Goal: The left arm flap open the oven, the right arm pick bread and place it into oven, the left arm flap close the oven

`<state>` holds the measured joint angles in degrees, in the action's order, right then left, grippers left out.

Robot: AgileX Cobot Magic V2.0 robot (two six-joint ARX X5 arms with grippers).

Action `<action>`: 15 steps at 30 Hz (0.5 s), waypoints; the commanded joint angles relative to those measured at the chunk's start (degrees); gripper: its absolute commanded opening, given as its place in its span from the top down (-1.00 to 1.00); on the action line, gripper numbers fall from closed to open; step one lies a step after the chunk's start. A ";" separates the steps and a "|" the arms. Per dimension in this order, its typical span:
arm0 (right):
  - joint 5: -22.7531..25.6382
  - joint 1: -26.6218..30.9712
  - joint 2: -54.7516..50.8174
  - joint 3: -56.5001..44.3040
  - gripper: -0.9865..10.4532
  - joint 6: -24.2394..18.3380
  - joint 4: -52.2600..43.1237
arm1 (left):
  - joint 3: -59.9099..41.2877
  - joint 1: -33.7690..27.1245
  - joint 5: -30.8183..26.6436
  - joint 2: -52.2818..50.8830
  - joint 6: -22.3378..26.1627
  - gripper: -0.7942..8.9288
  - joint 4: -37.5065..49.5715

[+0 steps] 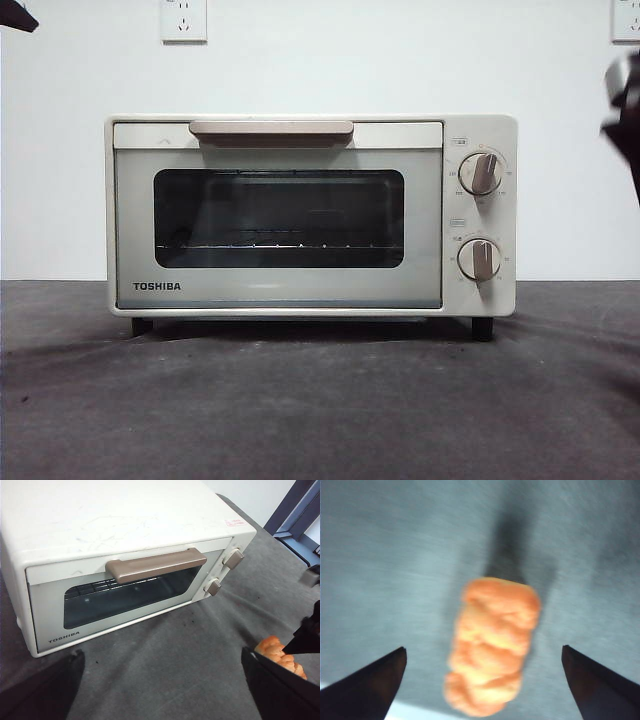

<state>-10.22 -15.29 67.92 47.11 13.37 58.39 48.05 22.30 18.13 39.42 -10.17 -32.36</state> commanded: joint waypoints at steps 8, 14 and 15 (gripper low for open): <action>1.01 -3.02 11.26 0.44 -0.04 1.16 -3.08 | 1.16 0.26 0.15 0.26 -1.03 -0.19 0.61; 1.05 -3.02 16.76 0.44 0.07 -0.02 -3.82 | 1.16 0.26 0.13 0.26 -1.03 -0.19 0.63; 1.09 -3.02 17.29 0.44 0.18 -0.37 -3.93 | 1.16 0.26 0.13 0.26 -1.03 -0.19 0.63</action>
<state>-9.21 -18.00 84.25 47.11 13.72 54.57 48.05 22.30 18.13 39.42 -11.11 -32.36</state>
